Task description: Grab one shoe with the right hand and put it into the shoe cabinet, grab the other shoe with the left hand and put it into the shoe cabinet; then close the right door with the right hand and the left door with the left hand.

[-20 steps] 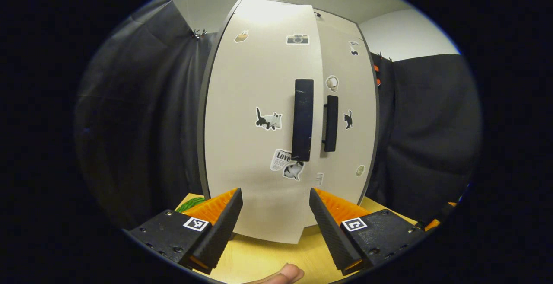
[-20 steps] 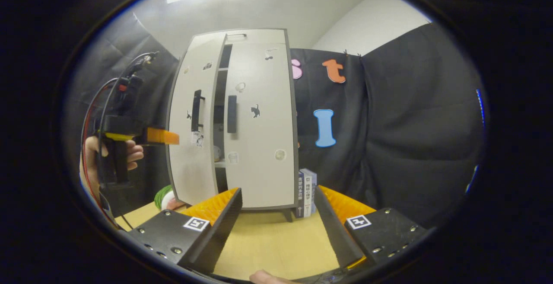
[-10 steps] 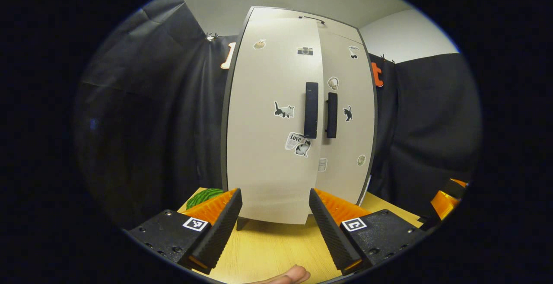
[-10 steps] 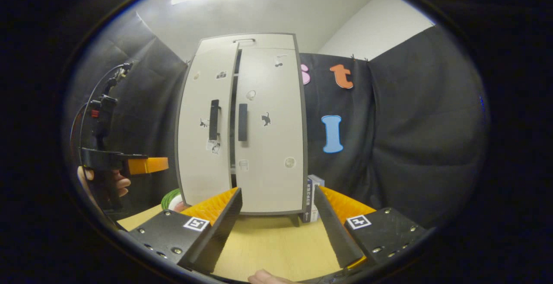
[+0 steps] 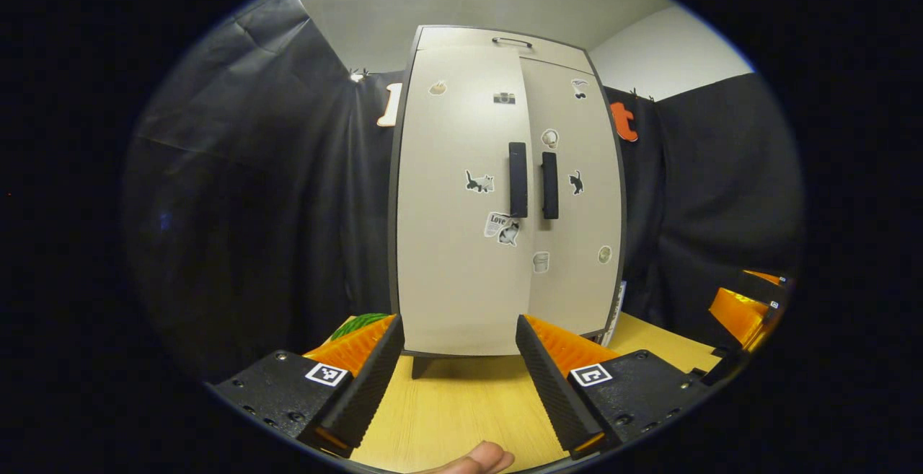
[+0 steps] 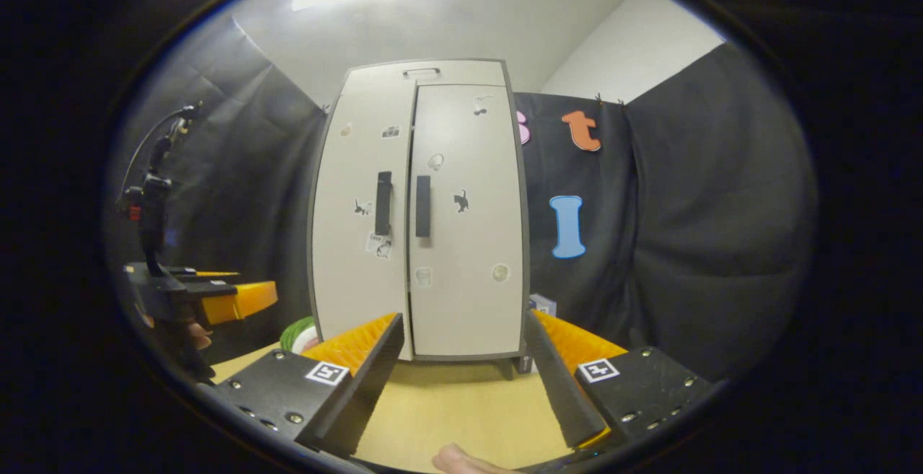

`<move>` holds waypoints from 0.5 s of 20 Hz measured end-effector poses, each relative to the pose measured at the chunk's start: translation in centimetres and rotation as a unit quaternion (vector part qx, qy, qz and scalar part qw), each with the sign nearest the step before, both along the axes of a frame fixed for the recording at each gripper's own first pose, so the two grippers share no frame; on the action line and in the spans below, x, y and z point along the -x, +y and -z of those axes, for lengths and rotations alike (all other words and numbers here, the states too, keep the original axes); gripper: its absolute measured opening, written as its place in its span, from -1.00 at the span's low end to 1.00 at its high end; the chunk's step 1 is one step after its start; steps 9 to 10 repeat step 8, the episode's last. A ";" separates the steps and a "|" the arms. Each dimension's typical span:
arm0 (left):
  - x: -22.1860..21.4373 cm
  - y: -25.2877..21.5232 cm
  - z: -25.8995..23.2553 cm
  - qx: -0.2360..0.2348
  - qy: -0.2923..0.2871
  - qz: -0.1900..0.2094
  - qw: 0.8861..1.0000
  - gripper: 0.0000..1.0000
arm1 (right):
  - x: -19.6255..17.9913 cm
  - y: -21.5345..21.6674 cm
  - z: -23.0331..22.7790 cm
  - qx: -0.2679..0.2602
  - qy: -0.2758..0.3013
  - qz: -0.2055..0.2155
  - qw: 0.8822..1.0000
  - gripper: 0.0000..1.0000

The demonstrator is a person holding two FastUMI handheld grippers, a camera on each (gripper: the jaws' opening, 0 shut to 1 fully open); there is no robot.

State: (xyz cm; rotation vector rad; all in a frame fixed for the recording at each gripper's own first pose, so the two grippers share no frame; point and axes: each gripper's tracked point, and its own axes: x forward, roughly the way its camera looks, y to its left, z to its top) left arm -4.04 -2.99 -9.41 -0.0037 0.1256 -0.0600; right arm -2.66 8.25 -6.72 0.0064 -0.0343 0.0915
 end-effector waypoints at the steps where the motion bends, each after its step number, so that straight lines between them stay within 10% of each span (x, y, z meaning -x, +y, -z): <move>1: 0.0 -0.1 -0.3 0.002 -0.005 0.001 1.000 0.93 | 0.2 0.2 -0.3 -0.005 -0.005 -0.006 1.000 0.99; 10: -0.5 0.1 -0.6 -0.003 -0.011 -0.006 1.000 0.87 | 1.1 0.3 -1.2 -0.049 -0.012 -0.033 0.998 0.99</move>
